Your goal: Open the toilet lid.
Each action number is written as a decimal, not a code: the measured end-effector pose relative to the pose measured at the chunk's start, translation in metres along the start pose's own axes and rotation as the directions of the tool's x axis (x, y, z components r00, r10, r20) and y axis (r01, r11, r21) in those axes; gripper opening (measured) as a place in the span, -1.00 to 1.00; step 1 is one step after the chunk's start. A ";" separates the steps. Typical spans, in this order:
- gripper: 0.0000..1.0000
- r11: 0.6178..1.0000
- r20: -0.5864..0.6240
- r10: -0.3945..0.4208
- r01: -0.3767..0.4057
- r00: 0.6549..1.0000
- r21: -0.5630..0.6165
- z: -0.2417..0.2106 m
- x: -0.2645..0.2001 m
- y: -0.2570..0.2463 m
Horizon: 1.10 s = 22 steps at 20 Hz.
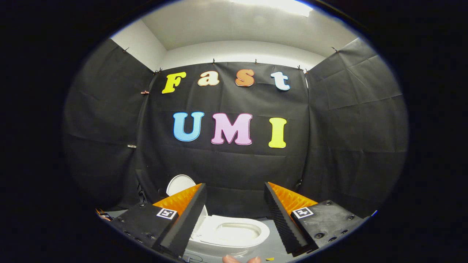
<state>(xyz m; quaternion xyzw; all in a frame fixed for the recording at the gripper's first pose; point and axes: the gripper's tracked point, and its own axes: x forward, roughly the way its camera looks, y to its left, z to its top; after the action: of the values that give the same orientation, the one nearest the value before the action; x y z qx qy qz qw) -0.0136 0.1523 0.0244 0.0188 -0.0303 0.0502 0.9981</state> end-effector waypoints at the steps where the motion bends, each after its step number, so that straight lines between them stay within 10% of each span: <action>1: 0.97 1.000 0.009 -0.008 0.008 1.000 -0.004 0.000 -0.005 -0.007; 22: 0.97 0.996 0.095 -0.073 0.076 0.993 -0.035 0.021 -0.041 -0.047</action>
<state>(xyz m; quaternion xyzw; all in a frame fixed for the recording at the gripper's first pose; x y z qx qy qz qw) -0.0506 0.1007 0.0411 0.0028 -0.0771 0.0114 0.9970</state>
